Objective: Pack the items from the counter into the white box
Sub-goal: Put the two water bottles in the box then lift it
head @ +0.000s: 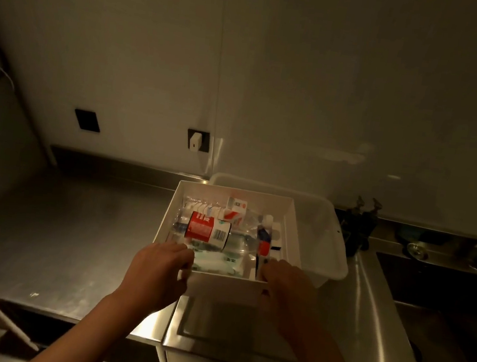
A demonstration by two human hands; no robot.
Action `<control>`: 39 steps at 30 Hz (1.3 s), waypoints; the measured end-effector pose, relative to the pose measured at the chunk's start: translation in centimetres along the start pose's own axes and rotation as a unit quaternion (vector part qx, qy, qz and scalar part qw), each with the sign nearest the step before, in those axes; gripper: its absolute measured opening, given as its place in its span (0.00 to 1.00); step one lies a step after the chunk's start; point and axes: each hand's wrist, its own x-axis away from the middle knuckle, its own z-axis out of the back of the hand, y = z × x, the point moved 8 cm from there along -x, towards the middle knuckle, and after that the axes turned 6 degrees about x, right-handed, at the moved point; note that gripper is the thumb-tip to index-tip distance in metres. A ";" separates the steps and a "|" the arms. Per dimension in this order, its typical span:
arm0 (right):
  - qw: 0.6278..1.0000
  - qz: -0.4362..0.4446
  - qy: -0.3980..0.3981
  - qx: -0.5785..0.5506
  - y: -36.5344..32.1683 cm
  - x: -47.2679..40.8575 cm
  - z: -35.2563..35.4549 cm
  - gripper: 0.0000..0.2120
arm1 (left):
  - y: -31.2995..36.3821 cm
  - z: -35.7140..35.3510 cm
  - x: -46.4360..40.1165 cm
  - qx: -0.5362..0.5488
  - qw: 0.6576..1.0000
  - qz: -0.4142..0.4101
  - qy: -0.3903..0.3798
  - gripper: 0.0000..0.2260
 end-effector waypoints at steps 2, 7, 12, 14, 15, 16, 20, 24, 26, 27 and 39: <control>1.000 0.001 -0.001 0.008 0.7 -0.5 0.3 0.16 | 0.6 0.4 -0.6 -0.004 1.000 -0.004 0.006 0.13; 0.999 -0.004 -0.001 0.034 2.2 -2.1 1.1 0.17 | 1.2 1.0 -3.4 -0.010 1.000 -0.021 0.004 0.10; 0.999 -0.025 0.013 0.029 4.0 -4.5 1.9 0.16 | 1.3 0.8 -6.9 -0.007 0.999 -0.042 0.002 0.08; 0.999 -0.030 0.017 0.030 4.8 -5.6 1.9 0.15 | 1.1 0.4 -8.2 0.000 0.999 -0.042 0.002 0.09; 0.999 -0.033 0.017 0.032 5.2 -6.0 1.8 0.15 | 0.9 0.1 -8.9 0.003 0.999 -0.041 -0.002 0.09; 0.999 -0.036 0.017 0.034 5.6 -6.5 1.8 0.15 | 0.6 -0.3 -9.6 0.007 0.999 -0.040 -0.006 0.09; 0.998 -0.044 0.020 0.029 7.3 -8.6 1.0 0.16 | -0.7 -2.0 -12.6 0.011 0.999 -0.041 -0.013 0.09; 0.998 -0.055 0.011 0.039 9.0 -11.1 -0.7 0.15 | -2.1 -4.0 -15.8 0.022 0.998 -0.053 -0.026 0.09; 0.997 -0.060 0.003 0.042 9.7 -12.5 -1.5 0.16 | -2.9 -5.0 -17.5 0.020 0.998 -0.056 -0.033 0.08; 0.997 -0.064 -0.003 0.044 10.0 -13.3 -1.9 0.16 | -3.3 -5.5 -18.3 0.022 0.998 -0.056 -0.036 0.07; 0.988 -0.123 -0.067 0.059 13.9 -18.7 -9.3 0.16 | -8.8 -14.0 -25.1 0.063 0.991 -0.045 -0.105 0.09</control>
